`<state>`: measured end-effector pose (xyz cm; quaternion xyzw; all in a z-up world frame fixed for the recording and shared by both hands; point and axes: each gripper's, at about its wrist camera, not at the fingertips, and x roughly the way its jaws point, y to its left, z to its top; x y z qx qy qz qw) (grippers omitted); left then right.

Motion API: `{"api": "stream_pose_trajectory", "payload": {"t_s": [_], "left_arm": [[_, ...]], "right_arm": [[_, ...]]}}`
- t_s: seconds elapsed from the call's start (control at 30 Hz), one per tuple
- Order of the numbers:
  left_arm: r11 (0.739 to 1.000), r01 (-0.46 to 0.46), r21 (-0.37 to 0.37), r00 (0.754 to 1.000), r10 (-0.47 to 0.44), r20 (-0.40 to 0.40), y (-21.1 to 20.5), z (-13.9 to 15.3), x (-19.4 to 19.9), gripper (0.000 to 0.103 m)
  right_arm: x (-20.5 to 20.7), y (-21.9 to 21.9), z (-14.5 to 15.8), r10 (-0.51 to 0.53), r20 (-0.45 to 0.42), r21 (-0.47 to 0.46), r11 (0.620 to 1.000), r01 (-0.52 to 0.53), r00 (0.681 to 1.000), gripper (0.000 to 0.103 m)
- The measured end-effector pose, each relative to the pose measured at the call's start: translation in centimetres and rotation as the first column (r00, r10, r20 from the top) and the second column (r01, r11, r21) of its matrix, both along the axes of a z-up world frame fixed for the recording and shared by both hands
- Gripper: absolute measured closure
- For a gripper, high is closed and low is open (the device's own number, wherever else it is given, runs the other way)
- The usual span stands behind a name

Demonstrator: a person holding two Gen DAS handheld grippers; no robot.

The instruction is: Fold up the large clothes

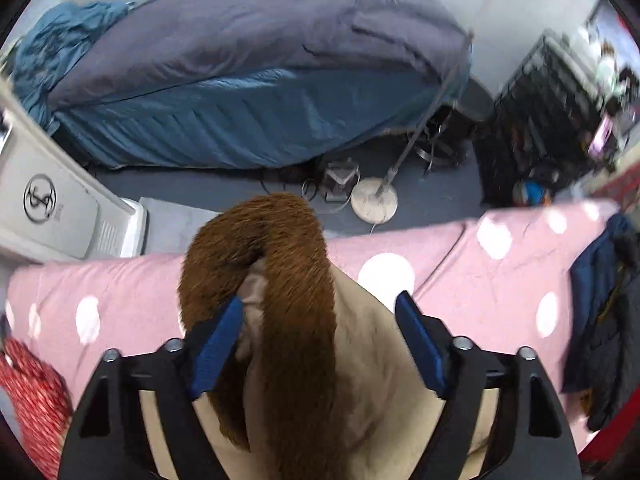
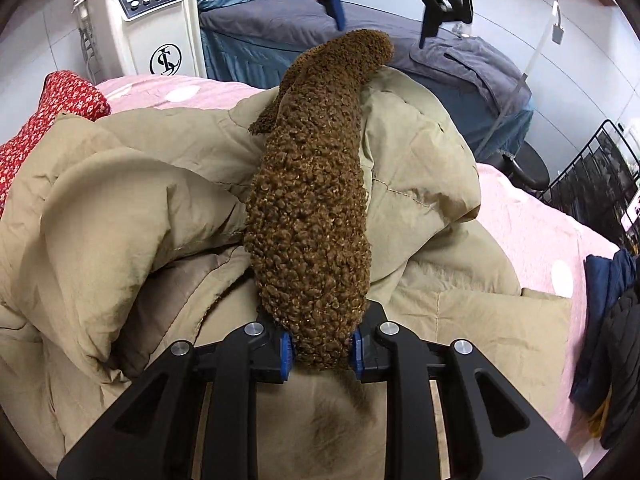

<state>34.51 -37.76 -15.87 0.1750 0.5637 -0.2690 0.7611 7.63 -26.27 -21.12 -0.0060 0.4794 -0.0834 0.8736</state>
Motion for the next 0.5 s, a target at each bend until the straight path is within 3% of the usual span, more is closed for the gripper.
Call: {"api": "stream_pose_trajectory", "payload": {"t_s": [0.03, 0.13, 0.23, 0.3, 0.5], "left_arm": [[0.999, 0.022, 0.049, 1.0, -0.021, -0.009, -0.7, -0.9, 0.0, 0.052], [0.988, 0.04, 0.147, 0.999, -0.042, 0.009, -1.1, -2.7, -0.2, 0.083], [0.991, 0.074, 0.111, 0.996, -0.078, 0.036, 0.2, -2.0, -0.5, 0.088], [0.996, 0.076, 0.044, 0.996, -0.078, 0.047, 2.0, -0.4, -0.5, 0.089], [0.993, -0.012, -0.118, 0.998, 0.019, 0.058, 10.6, 4.3, -1.2, 0.09]], "right_arm": [[0.0, 0.0, 0.0, 0.001, -0.001, -0.001, 1.0, -0.001, 1.0, 0.081], [-0.1, -0.1, -0.1, -0.001, -0.001, 0.01, 1.0, 0.001, 1.0, 0.081], [-0.1, -0.4, -0.2, -0.005, -0.002, 0.032, 0.999, 0.005, 1.0, 0.081], [-0.2, -0.5, -0.2, -0.006, -0.002, 0.041, 0.999, 0.006, 1.0, 0.081], [-0.4, -1.1, 0.2, -0.031, 0.006, 0.084, 0.996, 0.031, 0.999, 0.08]]}}
